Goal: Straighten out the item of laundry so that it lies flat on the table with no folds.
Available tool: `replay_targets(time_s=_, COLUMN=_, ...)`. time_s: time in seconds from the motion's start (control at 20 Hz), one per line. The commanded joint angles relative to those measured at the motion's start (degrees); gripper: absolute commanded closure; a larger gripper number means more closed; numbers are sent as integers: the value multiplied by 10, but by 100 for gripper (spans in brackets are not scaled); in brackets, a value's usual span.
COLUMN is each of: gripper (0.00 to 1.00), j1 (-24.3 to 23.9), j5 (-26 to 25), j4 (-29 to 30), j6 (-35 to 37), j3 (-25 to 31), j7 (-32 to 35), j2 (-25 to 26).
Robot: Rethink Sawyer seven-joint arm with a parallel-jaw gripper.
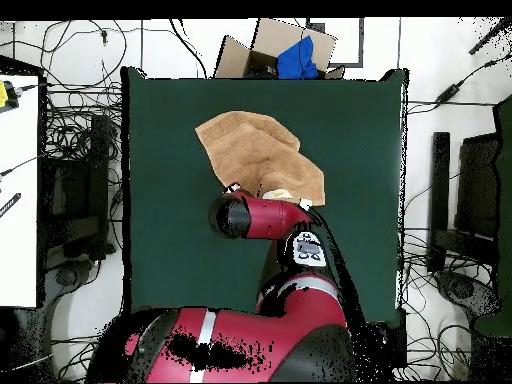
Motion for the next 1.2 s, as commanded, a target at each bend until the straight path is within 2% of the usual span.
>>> replay_targets(time_s=0.05, gripper=0, j1=-13, j5=-5, j4=13, j6=-52, j3=-20, j7=60, j2=11)
replay_targets(time_s=0.4, gripper=0, j1=-68, j5=-50, j4=28, j6=-56, j3=-7, j7=11, j2=1)
replay_targets(time_s=0.55, gripper=0, j1=-76, j5=-65, j4=27, j6=-54, j3=-11, j7=4, j2=0)
replay_targets(time_s=0.65, gripper=0, j1=-94, j5=-68, j4=27, j6=-45, j3=10, j7=-1, j2=10)
replay_targets(time_s=0.75, gripper=0, j1=-98, j5=-66, j4=10, j6=-43, j3=24, j7=1, j2=44)
replay_targets(time_s=0.85, gripper=0, j1=-115, j5=-51, j4=-12, j6=-34, j3=55, j7=3, j2=97)
replay_targets(time_s=1.0, gripper=0, j1=-114, j5=-32, j4=-65, j6=-36, j3=67, j7=12, j2=172)
replay_targets(time_s=1.2, gripper=0, j1=-127, j5=-1, j4=-94, j6=-18, j3=103, j7=20, j2=219)
